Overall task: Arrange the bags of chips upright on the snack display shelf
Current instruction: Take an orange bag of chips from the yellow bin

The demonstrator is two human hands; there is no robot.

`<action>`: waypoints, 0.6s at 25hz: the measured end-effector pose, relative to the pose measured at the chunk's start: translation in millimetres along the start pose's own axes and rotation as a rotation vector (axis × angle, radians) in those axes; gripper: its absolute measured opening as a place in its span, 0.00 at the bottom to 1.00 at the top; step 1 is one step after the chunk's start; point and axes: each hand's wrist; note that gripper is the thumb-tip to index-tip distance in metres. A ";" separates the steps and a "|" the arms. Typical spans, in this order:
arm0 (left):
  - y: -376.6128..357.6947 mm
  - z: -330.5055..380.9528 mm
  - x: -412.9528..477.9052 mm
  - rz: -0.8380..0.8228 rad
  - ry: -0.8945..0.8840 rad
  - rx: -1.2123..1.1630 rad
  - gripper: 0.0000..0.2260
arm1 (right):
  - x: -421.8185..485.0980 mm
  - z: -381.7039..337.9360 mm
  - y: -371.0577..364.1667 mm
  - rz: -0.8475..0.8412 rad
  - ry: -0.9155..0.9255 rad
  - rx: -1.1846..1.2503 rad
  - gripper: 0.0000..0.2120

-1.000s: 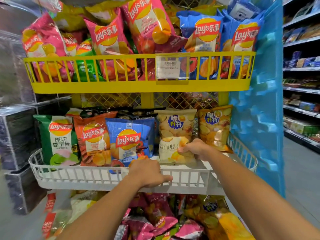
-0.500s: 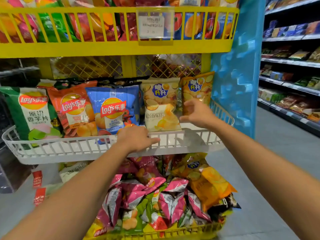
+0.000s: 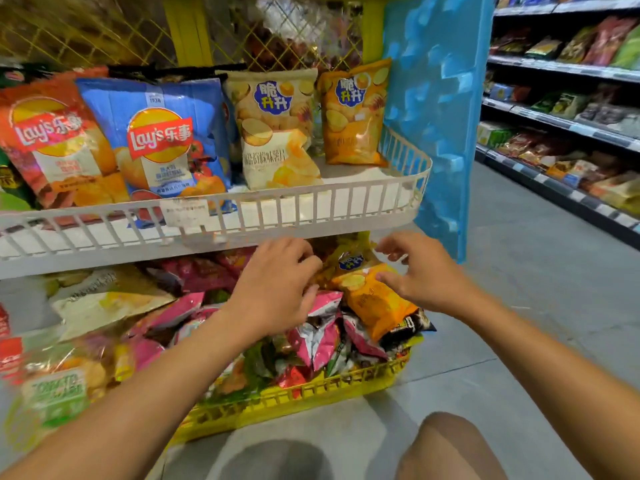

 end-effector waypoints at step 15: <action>-115.2 22.7 5.6 -0.481 0.331 -0.216 0.27 | 81.9 152.0 -79.0 -0.467 -0.753 0.225 0.43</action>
Point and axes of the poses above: each hand's wrist, its own x-axis towards the middle knuckle, its own y-axis out of the back of the hand, z = x × y, and after that the axes turned 6 degrees about x, right-handed
